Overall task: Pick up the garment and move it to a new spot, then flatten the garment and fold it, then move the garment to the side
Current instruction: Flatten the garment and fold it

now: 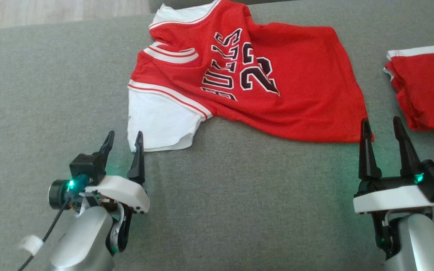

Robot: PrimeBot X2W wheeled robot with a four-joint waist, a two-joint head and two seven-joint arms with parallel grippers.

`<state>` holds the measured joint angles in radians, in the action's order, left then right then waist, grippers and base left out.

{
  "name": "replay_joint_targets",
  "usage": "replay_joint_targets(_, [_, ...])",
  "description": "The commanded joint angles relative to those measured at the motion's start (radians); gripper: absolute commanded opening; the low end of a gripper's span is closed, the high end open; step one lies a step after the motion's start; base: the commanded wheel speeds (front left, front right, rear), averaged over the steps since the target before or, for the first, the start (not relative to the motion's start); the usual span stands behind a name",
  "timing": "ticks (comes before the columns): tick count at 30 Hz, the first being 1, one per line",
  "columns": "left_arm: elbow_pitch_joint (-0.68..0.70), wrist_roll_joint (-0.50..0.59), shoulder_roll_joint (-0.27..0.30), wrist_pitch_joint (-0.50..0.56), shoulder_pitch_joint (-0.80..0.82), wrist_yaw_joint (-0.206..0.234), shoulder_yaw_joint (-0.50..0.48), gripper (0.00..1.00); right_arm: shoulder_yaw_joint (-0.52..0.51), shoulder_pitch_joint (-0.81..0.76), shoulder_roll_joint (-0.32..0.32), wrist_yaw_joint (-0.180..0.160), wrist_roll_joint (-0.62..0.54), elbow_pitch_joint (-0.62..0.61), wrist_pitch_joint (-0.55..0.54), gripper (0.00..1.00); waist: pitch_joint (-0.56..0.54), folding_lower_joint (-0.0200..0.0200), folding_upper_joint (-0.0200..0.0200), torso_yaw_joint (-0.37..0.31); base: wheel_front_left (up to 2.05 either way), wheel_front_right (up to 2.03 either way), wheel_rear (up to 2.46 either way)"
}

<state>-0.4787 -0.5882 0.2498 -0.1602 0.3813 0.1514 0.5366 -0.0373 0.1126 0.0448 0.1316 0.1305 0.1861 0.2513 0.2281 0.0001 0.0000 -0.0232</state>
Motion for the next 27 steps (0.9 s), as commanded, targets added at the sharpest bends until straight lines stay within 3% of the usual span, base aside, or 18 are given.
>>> replay_joint_targets(1, [0.009,0.012,0.023,0.007,0.054,0.008,-0.028,1.00,0.027,0.028,0.005,-0.001,-0.004,-0.035,0.010,1.00,0.011,-0.0001,0.0000,-0.011,0.00,0.00,0.00])
replay_joint_targets(9, [-0.099,0.014,0.021,0.087,0.075,0.016,0.001,1.00,0.028,0.032,0.005,-0.001,0.003,-0.038,0.010,1.00,0.028,-0.0001,0.0000,-0.033,0.00,0.00,0.00])
replay_joint_targets(20, [-0.156,0.013,0.019,0.098,0.087,0.015,0.017,1.00,0.027,0.032,0.005,-0.001,0.005,-0.037,0.010,1.00,0.032,-0.0001,0.0000,-0.043,0.00,0.00,0.00])
replay_joint_targets(21, [-0.160,0.011,0.019,0.101,0.088,0.012,0.019,0.93,0.026,0.032,0.005,-0.001,0.005,-0.037,0.010,1.00,0.031,-0.0001,0.0000,-0.043,0.00,0.00,0.00])
replay_joint_targets(22, [-0.162,0.009,0.017,0.101,0.089,0.009,0.020,0.60,0.025,0.032,0.005,-0.001,0.005,-0.036,0.010,1.00,0.029,-0.0001,0.0000,-0.043,0.00,0.00,0.00])
replay_joint_targets(23, [-0.162,0.005,0.014,0.095,0.090,0.006,0.017,0.36,0.025,0.032,0.005,-0.001,0.005,-0.035,0.010,1.00,0.028,-0.0001,0.0000,-0.043,0.00,0.00,0.00])
replay_joint_targets(25, [-0.161,0.000,0.014,0.079,0.093,0.003,0.011,0.06,0.026,0.033,0.005,-0.001,0.004,-0.032,0.010,1.00,0.024,-0.0001,0.0000,-0.043,0.00,0.00,0.00])
replay_joint_targets(26, [-0.159,-0.002,0.015,0.070,0.095,0.003,0.008,0.00,0.026,0.034,0.005,-0.001,0.004,-0.031,0.010,1.00,0.022,-0.0001,0.0000,-0.043,0.00,0.00,0.00])
replay_joint_targets(27, [-0.159,-0.002,0.015,0.070,0.095,0.003,0.008,0.00,0.026,0.034,0.005,-0.001,0.004,-0.031,0.010,1.00,0.022,-0.0001,0.0000,-0.043,0.00,0.00,0.00])
